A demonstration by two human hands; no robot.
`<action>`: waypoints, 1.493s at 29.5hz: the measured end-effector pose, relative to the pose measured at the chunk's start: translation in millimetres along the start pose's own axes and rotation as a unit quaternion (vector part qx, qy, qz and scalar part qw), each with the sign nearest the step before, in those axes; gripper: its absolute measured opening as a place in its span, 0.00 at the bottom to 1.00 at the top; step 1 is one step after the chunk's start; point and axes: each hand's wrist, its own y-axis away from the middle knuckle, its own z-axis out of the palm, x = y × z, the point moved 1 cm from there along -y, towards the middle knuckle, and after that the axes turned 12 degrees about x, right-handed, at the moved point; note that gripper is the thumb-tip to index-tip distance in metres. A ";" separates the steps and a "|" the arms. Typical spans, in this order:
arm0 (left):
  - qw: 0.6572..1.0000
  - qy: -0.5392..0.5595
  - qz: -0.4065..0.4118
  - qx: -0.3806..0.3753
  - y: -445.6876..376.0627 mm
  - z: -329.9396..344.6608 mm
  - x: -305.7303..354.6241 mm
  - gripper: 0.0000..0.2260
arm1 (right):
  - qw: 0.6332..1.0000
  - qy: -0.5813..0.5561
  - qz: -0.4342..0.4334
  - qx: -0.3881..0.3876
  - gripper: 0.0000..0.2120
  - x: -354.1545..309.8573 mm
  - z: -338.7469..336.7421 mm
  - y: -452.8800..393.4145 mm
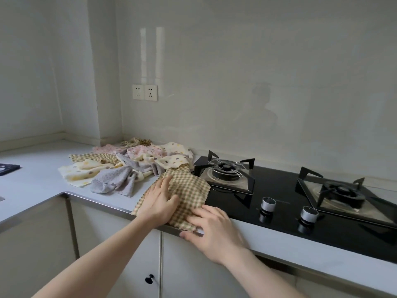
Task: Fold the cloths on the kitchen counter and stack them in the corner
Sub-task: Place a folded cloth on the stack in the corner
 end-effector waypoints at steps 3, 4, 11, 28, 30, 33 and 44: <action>0.990 0.107 0.027 0.089 16.8 -9.4 0.6 0.20 | 0.999 -0.014 0.013 0.039 0.24 2.5 4.4 5.9; 0.986 0.119 0.046 0.106 21.0 -14.4 -1.6 0.17 | 0.998 -0.023 0.027 0.058 0.22 4.0 3.5 6.1; 0.974 -0.082 0.206 0.052 47.1 -47.4 -20.6 0.13 | 0.960 -0.188 0.161 0.127 0.20 11.2 -10.3 7.4; 0.913 -0.045 0.321 0.246 -16.1 -173.9 152.6 0.02 | 0.910 -0.185 0.120 0.351 0.13 5.4 -235.8 -25.0; 0.909 -0.051 0.332 0.246 -15.9 -185.5 167.4 0.05 | 0.916 -0.160 0.125 0.345 0.13 11.6 -250.5 -19.3; 0.922 -0.088 0.314 0.210 -14.7 -188.5 175.3 0.09 | 0.927 -0.147 0.142 0.316 0.11 26.5 -256.3 -9.4; 0.957 -0.160 0.225 0.088 -28.7 -106.7 137.7 0.12 | 0.944 -0.075 0.237 0.218 0.12 85.2 -186.9 -15.2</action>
